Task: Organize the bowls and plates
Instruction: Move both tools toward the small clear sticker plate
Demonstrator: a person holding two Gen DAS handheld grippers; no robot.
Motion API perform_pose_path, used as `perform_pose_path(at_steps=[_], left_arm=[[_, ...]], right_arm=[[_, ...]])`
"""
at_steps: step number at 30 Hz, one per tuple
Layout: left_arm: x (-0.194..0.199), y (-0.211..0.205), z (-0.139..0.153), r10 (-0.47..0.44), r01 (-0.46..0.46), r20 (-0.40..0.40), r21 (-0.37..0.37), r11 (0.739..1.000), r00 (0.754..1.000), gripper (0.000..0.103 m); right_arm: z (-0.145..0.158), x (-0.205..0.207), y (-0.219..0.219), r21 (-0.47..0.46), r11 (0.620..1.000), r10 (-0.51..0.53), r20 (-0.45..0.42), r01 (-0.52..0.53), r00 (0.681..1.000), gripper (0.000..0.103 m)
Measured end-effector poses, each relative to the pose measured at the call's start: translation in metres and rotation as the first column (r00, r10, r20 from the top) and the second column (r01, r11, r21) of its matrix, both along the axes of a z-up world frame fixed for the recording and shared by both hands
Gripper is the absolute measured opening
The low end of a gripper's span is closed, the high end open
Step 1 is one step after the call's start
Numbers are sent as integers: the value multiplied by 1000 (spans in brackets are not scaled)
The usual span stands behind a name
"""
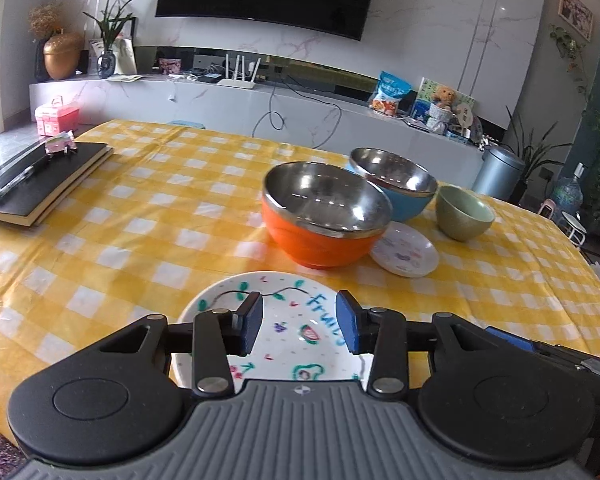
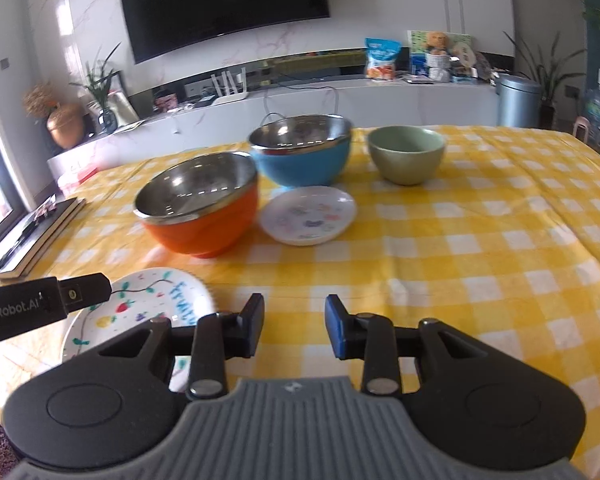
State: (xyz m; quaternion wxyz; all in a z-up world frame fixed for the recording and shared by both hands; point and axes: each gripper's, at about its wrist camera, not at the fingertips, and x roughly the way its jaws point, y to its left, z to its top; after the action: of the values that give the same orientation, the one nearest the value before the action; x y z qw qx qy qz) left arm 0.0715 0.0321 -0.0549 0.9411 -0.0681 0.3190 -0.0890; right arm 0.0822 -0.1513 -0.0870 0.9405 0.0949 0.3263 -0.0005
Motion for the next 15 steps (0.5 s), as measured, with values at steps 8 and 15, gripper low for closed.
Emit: perform_pose_path(at_steps=[8, 15], left_arm=[[16, -41, -4, -71, 66, -56, -85, 994, 996, 47], [40, -62, -12, -49, 39, -80, -131, 991, 996, 45]], right_arm=[[-1, -7, -45, 55, 991, -119, 9, 119, 993, 33], [-9, 8, -68, 107, 980, -171, -12, 171, 985, 32]])
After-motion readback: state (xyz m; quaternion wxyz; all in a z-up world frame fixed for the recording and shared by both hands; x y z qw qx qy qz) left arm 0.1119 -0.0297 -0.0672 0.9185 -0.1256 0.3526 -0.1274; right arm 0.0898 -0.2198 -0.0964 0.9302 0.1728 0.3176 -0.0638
